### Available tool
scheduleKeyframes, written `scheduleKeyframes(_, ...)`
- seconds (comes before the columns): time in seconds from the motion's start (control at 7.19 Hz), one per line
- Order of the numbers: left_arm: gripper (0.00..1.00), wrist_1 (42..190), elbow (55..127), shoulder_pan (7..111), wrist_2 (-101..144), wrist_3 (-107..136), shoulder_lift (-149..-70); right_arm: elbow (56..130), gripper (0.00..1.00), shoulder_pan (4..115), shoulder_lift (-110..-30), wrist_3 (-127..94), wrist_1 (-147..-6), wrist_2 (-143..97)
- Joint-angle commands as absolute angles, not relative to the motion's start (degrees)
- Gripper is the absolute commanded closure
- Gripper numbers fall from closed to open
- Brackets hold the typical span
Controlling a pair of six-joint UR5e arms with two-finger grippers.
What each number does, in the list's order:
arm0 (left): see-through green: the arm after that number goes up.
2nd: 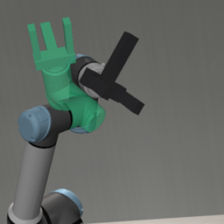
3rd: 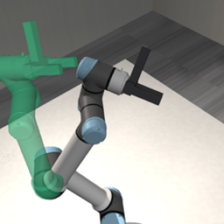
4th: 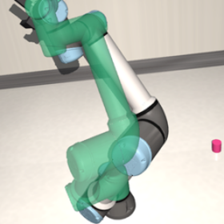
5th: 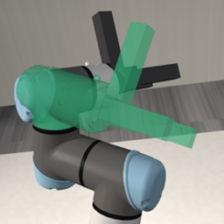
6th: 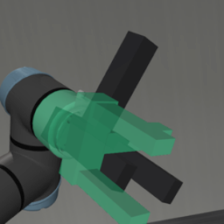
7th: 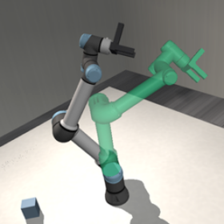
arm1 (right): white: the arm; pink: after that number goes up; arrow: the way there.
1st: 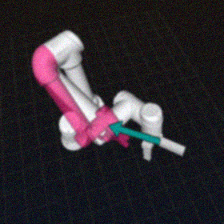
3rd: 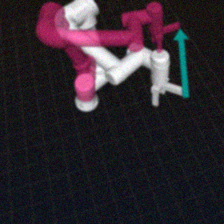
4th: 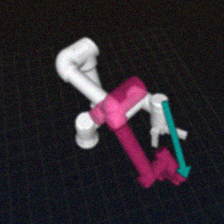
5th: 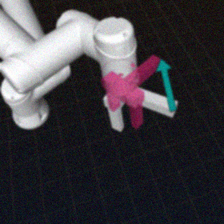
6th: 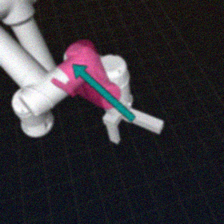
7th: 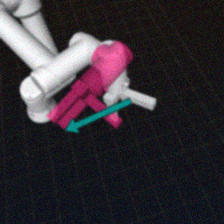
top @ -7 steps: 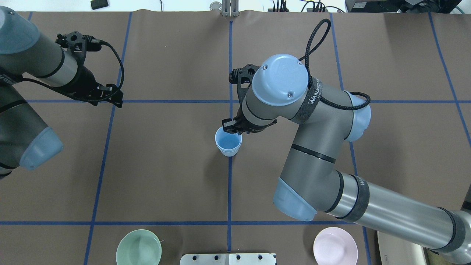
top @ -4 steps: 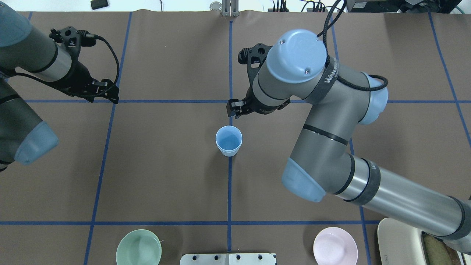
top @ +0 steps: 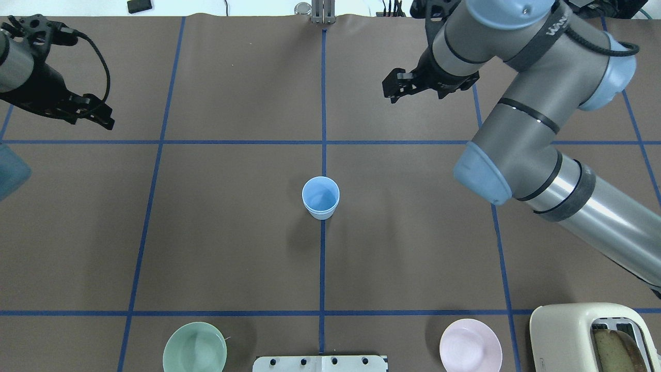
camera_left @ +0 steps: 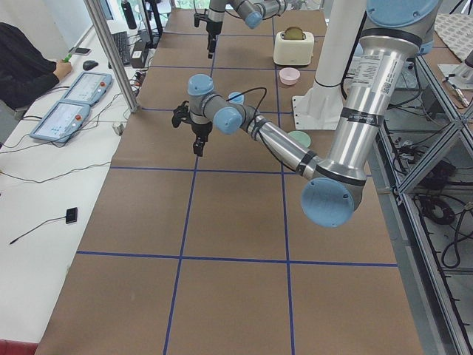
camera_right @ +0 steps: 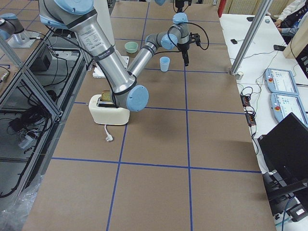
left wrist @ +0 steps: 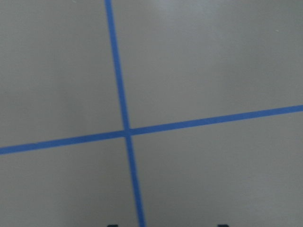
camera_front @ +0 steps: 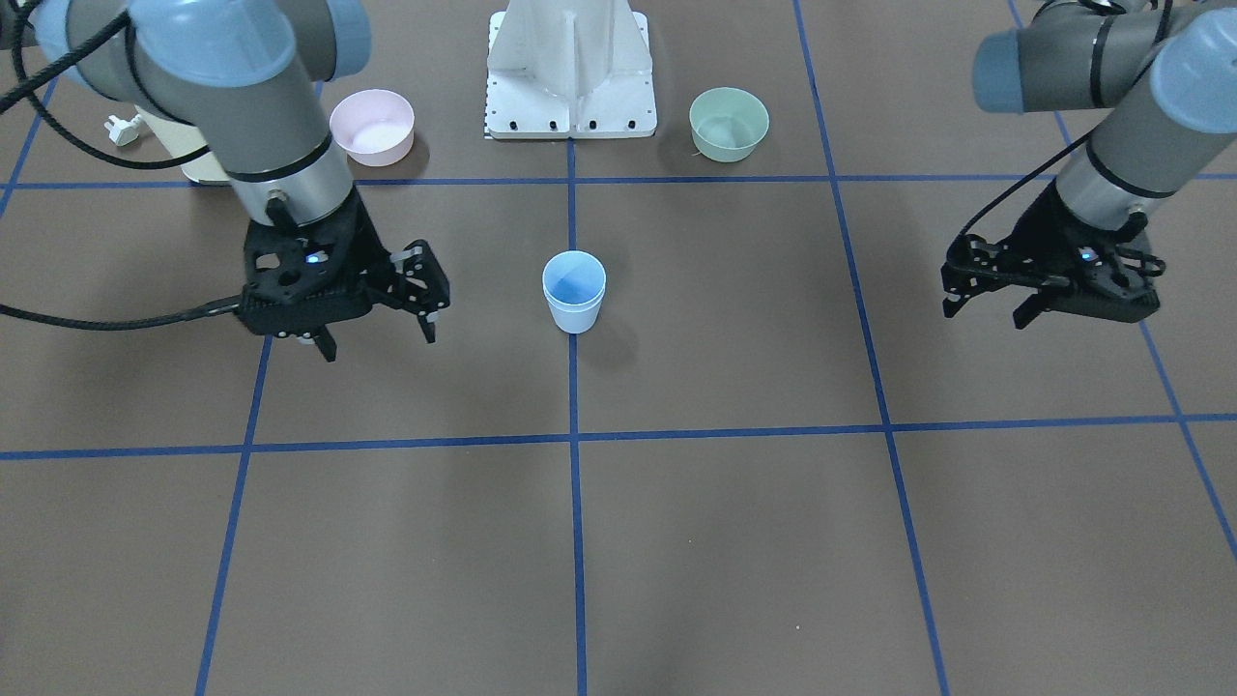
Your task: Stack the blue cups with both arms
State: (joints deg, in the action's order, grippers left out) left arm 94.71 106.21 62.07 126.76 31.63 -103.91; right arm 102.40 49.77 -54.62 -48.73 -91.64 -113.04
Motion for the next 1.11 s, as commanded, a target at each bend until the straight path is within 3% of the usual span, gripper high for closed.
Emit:
scheduleKeyframes(0.0,0.02,94.9,103.8,68.9,131.5,22.6,-100.4,102.3,0.00,58.8,-61.7,-38.6,-90.9,-119.8)
scheduleKeyframes(0.56,0.02,95.1,94.3,80.9,135.3,2.6,-97.9,108.3,0.00,71.1,-82.0,-23.3,-90.8,-125.9)
scheduleKeyframes(0.97,0.02,95.3,87.6,85.6,136.1,-2.7,-97.8,108.5,0.00,80.8,-92.1,-14.4,-90.8,-131.7)
